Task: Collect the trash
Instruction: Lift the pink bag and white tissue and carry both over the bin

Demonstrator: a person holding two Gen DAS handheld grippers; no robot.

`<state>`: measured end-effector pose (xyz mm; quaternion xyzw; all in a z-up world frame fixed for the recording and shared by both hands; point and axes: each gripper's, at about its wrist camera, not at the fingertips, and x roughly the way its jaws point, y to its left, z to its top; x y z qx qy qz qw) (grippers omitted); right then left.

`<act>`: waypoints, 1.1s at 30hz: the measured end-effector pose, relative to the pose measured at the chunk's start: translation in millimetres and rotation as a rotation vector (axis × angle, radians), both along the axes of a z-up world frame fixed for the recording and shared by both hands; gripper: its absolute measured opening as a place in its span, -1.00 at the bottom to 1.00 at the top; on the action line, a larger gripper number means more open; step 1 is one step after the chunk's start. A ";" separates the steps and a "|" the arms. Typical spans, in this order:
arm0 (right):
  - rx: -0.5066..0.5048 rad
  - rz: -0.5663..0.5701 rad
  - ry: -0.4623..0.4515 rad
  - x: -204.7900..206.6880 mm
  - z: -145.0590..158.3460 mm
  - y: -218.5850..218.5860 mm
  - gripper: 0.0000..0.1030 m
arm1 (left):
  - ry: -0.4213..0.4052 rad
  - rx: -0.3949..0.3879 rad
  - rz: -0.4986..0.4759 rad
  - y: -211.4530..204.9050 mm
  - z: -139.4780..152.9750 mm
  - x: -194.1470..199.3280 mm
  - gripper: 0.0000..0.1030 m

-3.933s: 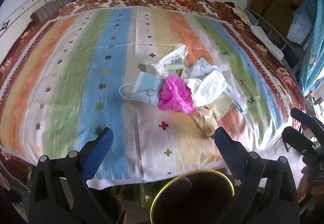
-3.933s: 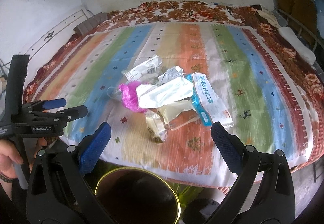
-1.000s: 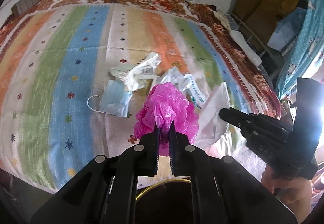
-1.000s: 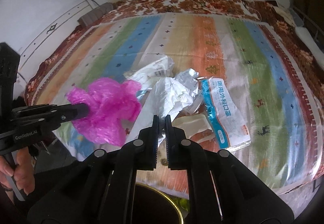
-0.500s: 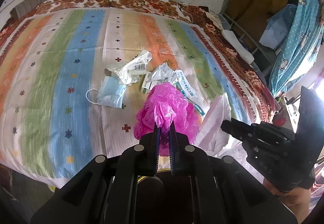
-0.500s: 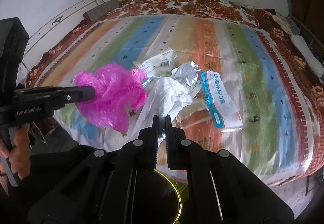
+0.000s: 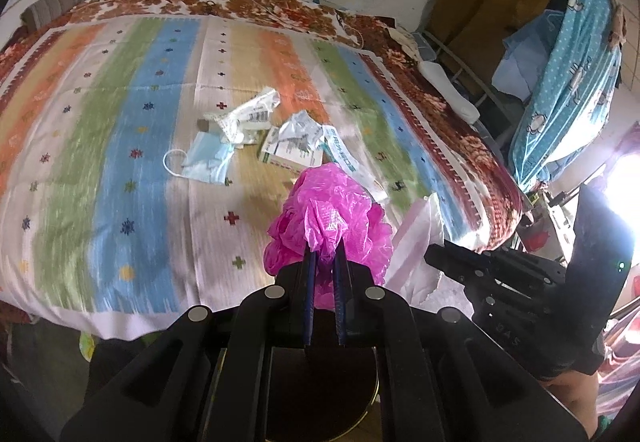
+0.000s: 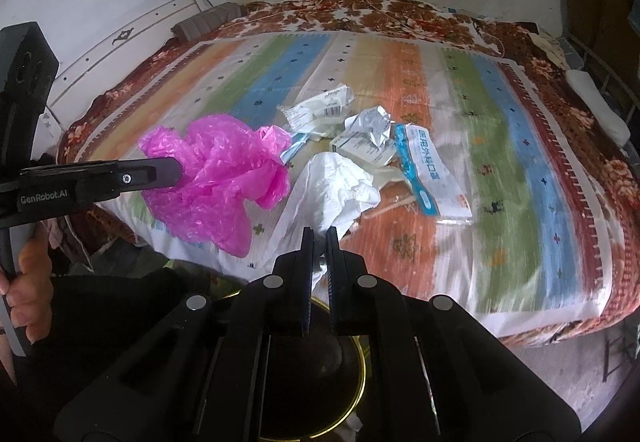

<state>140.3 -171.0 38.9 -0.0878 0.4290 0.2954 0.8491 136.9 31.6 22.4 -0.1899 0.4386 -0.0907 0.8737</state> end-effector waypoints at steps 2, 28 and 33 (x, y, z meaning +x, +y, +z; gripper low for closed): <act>0.005 0.002 0.002 -7.0 -0.6 -2.2 -0.89 | 0.004 0.014 -0.007 -3.8 -2.9 -6.8 -0.86; -0.078 0.049 0.066 -83.8 -46.9 -17.5 -0.89 | 0.096 0.092 -0.049 -36.2 -47.9 -77.8 -0.86; -0.100 0.061 0.089 -85.4 -53.1 -11.8 -0.89 | 0.107 0.122 -0.055 -40.9 -51.2 -79.0 -0.86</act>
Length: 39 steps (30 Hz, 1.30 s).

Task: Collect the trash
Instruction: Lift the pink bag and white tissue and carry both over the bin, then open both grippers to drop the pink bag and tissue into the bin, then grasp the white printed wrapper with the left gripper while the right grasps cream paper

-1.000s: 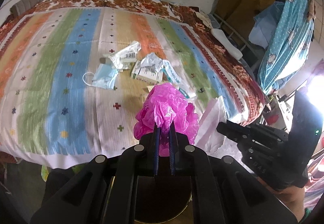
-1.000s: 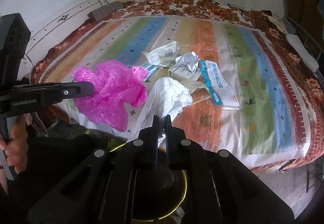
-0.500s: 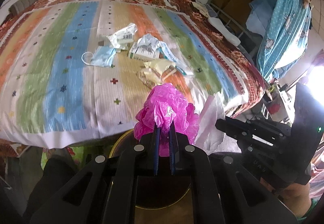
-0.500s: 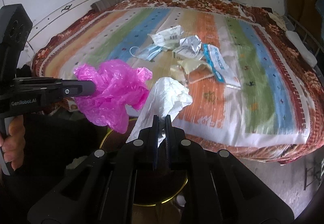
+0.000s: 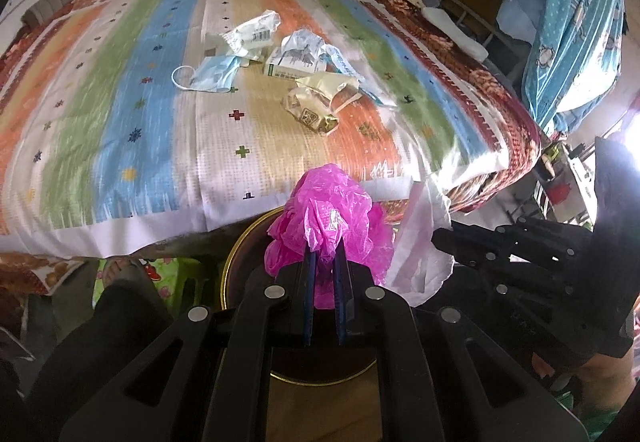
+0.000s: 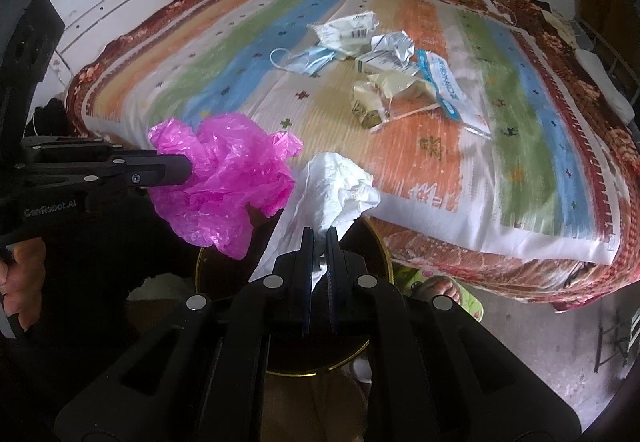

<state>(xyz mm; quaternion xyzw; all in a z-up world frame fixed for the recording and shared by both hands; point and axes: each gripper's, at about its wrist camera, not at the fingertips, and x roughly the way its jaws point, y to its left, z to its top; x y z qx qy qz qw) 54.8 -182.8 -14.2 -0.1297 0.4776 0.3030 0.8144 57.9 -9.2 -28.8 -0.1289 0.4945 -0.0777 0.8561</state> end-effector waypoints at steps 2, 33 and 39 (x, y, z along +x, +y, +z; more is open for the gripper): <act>-0.014 -0.005 0.021 1.2 -3.8 1.0 -0.81 | 0.002 -0.009 0.005 -0.1 -0.8 0.6 -0.68; 0.084 -0.051 0.047 47.4 18.1 -0.1 0.47 | -0.019 0.043 0.181 55.0 21.7 45.1 0.47; 0.111 -0.049 0.069 56.6 21.2 0.8 0.60 | -0.003 0.068 0.181 55.5 20.3 59.0 0.59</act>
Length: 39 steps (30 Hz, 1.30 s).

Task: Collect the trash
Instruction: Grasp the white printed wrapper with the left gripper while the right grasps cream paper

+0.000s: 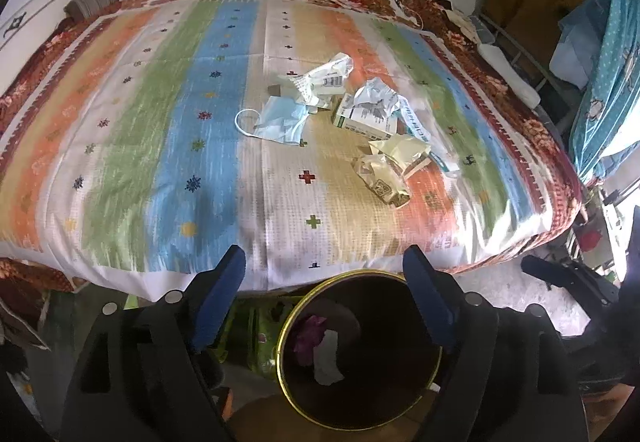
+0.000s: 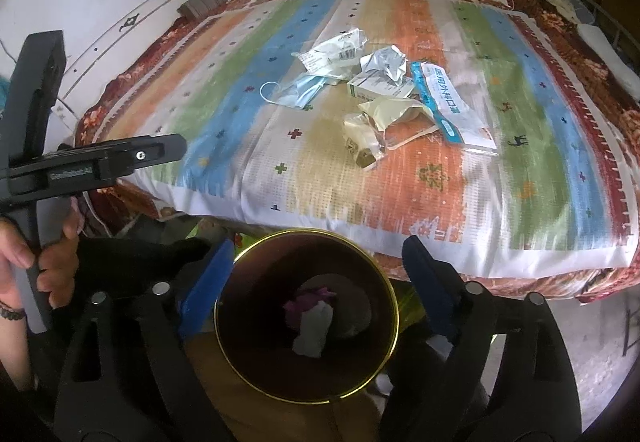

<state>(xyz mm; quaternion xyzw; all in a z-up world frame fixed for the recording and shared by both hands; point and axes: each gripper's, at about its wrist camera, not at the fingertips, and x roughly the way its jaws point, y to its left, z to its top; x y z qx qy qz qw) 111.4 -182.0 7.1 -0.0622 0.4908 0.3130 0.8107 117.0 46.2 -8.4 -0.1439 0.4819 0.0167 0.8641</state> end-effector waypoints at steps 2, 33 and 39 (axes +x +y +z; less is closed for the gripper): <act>-0.011 0.009 -0.009 1.7 1.0 2.9 0.65 | 0.000 0.019 0.000 -0.6 -0.1 5.0 0.66; -0.080 -0.073 -0.041 103.4 -15.2 30.4 0.83 | -0.026 0.056 0.071 41.6 -19.0 128.7 0.82; -0.084 -0.071 -0.016 126.4 -31.4 37.1 0.83 | -0.029 0.075 0.035 39.7 -27.7 151.4 0.81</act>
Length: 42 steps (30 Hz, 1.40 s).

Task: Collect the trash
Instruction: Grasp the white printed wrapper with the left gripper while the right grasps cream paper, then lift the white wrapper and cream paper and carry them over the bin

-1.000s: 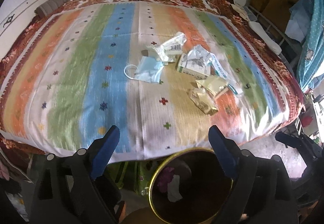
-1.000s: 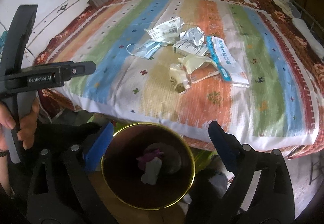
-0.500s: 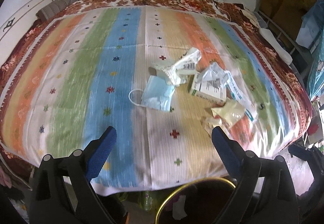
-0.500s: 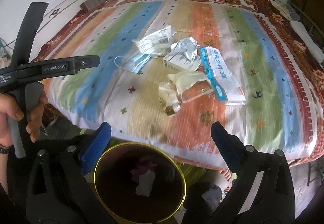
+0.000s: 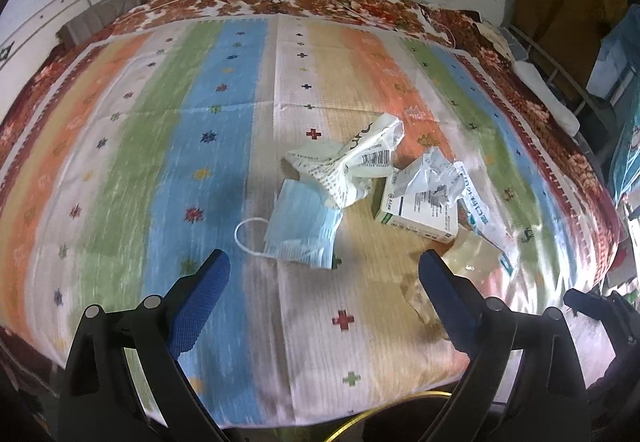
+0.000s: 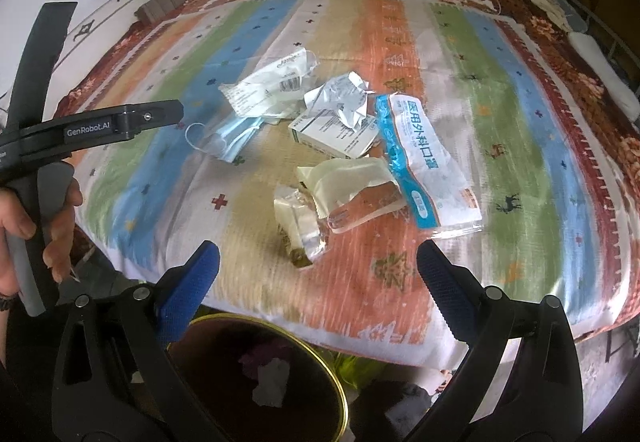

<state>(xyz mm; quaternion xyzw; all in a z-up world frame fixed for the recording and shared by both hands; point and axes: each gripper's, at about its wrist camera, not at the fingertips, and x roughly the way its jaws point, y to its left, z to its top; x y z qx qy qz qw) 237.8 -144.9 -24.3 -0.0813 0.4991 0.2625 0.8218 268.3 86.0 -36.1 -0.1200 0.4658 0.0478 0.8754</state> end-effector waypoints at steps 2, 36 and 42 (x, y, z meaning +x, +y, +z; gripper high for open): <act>0.002 0.006 0.005 5.5 -2.2 3.8 0.83 | -0.005 -0.001 -0.014 1.1 -5.1 7.3 0.81; 0.053 -0.066 0.177 78.2 -67.8 33.0 -0.72 | 0.043 -0.137 -0.058 8.6 -53.3 84.4 -0.88; 0.083 -0.031 0.114 71.6 -41.3 38.7 -0.89 | 0.000 -0.137 -0.029 10.3 -30.0 72.5 -0.94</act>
